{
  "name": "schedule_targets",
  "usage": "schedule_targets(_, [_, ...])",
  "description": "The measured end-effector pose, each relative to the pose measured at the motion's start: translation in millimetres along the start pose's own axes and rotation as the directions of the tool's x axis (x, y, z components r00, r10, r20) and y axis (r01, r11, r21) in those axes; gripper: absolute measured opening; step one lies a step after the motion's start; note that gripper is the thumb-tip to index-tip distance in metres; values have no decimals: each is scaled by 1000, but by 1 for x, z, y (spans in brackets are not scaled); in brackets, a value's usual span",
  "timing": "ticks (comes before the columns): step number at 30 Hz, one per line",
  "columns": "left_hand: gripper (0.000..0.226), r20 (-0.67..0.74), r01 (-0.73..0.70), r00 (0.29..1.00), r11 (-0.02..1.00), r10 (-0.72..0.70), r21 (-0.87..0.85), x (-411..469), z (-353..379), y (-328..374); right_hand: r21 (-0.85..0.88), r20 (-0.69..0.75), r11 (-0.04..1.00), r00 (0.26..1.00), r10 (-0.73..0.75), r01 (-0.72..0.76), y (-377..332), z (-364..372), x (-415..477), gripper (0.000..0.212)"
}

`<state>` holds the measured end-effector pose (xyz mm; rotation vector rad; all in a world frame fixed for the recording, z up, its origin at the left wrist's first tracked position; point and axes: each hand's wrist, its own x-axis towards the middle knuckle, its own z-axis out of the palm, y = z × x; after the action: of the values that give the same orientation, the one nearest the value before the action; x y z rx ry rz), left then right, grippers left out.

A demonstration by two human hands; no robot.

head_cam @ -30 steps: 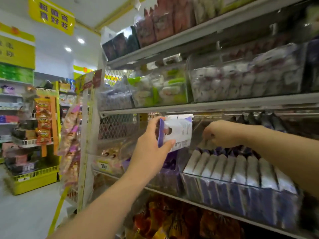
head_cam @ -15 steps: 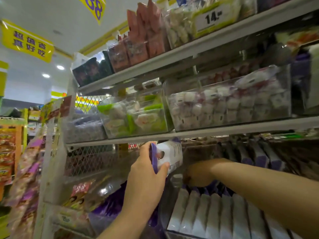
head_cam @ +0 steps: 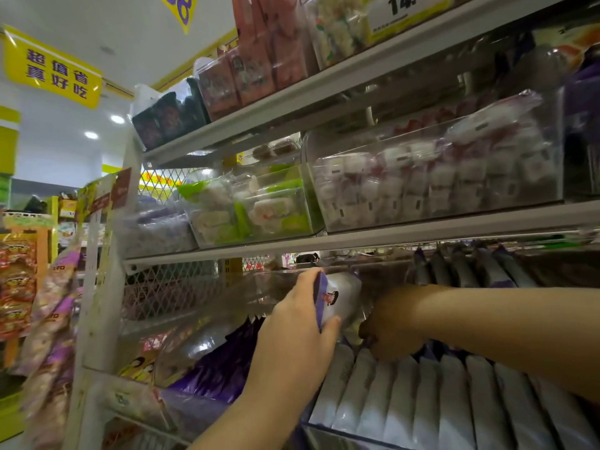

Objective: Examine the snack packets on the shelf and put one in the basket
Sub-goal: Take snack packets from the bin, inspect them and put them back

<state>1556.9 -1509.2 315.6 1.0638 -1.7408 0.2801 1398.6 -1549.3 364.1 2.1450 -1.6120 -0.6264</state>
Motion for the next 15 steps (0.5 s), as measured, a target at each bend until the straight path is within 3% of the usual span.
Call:
schedule_targets(3, [51,66,37,997,993,-45,115,16,13,5,0,0,1000,1000,-12,12,-1,1,2,41])
schedule_targets(6, [43,123,-52,992,928,7,369,36,28,10,-22,-37,1000,999,-23,22,2,4,3,43])
schedule_targets(8, [52,140,-116,989,869,55,480,47,35,11,-38,-62,999,998,-27,25,3,6,4,46])
schedule_targets(11, [69,132,-131,989,848,73,514,55,41,8,-60,-100,998,994,-43,37,5,8,2,48])
schedule_targets(15, [49,106,-159,987,877,124,453,55,42,2,-49,-121,997,990,-68,62,6,8,1,44])
